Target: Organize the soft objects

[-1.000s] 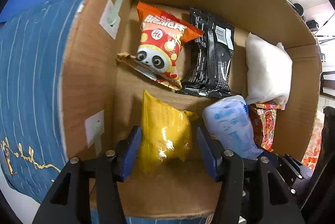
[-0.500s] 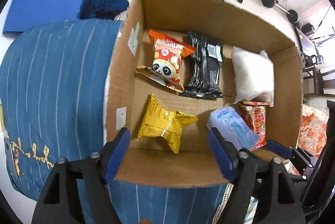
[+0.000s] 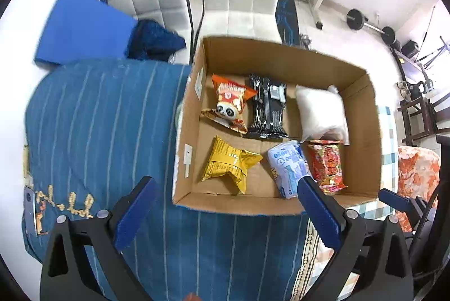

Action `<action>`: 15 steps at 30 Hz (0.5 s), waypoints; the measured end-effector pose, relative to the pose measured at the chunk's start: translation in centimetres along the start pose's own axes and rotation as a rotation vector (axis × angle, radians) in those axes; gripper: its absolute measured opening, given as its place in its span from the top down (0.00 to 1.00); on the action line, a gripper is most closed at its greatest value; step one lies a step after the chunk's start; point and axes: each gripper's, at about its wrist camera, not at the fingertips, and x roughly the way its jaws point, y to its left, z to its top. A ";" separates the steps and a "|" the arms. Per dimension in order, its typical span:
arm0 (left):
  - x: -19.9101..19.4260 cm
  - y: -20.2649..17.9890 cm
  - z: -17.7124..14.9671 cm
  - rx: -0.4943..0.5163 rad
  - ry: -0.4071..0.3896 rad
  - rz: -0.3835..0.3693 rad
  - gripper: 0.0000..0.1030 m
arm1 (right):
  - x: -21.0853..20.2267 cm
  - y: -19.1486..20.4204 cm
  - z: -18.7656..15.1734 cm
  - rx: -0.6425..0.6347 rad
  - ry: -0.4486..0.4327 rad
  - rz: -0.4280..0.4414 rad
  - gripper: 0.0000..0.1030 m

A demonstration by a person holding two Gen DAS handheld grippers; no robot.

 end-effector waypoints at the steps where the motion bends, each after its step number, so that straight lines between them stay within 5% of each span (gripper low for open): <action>1: -1.2 -0.1 -0.5 0.004 -0.027 0.005 0.00 | -0.8 0.0 -0.3 0.003 -0.013 -0.001 0.00; 15: -15.2 -1.2 -7.2 0.032 -0.243 -0.009 0.00 | -14.7 -0.2 -9.1 0.032 -0.241 0.025 0.00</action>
